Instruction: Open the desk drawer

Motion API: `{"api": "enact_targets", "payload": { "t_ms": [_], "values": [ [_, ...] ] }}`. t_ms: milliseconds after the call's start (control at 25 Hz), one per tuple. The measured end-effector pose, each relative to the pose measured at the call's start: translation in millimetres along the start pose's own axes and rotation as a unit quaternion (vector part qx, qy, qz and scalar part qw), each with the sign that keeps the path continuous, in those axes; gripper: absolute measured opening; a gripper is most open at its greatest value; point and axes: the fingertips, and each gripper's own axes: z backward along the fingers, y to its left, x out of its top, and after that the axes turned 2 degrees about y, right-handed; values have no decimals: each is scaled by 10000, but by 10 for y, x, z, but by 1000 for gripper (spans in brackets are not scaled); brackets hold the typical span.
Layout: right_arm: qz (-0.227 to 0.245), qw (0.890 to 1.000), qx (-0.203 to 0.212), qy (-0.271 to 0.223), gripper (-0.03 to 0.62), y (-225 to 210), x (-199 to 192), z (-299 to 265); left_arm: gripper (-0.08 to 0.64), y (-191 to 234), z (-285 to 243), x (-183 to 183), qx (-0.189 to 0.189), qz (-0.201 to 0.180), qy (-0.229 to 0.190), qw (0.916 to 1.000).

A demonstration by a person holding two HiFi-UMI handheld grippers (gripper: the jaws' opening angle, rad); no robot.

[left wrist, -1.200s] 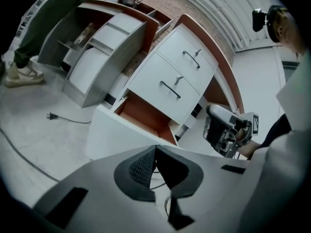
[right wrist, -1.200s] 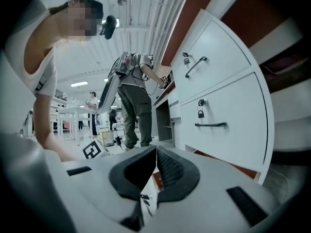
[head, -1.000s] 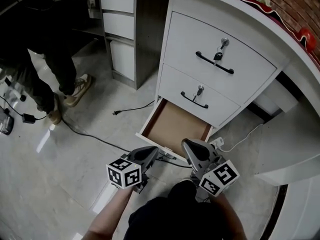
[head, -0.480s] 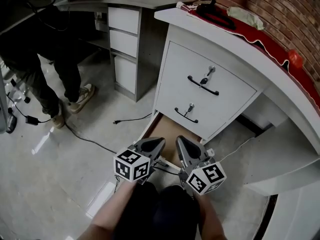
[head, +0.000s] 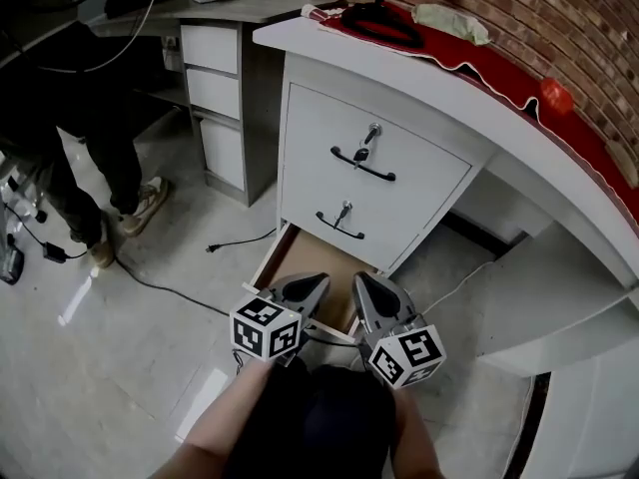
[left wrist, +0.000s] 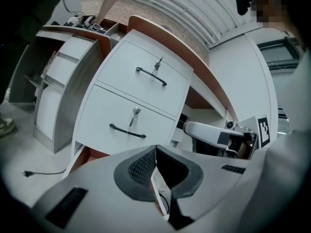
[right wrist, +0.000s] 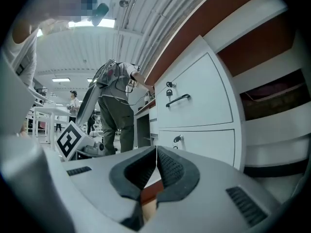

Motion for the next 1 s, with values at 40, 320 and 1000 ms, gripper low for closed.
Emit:
{"api": "enact_targets", "payload": {
  "t_ms": [40,320,1000],
  "values": [
    [25,10000,-26,6,18,-26,-8,25,12,-4,-17,-1,8,-10,-6,10000],
    [-130,9999,-72,-16,18,-108,-81,99,12,-33,-109,-56,-4,-15,-9,10000],
    [-136,9997,171,-79,18,-140,-55,54,12,19,-197,13,102,-33,-114,9999]
  ]
}}
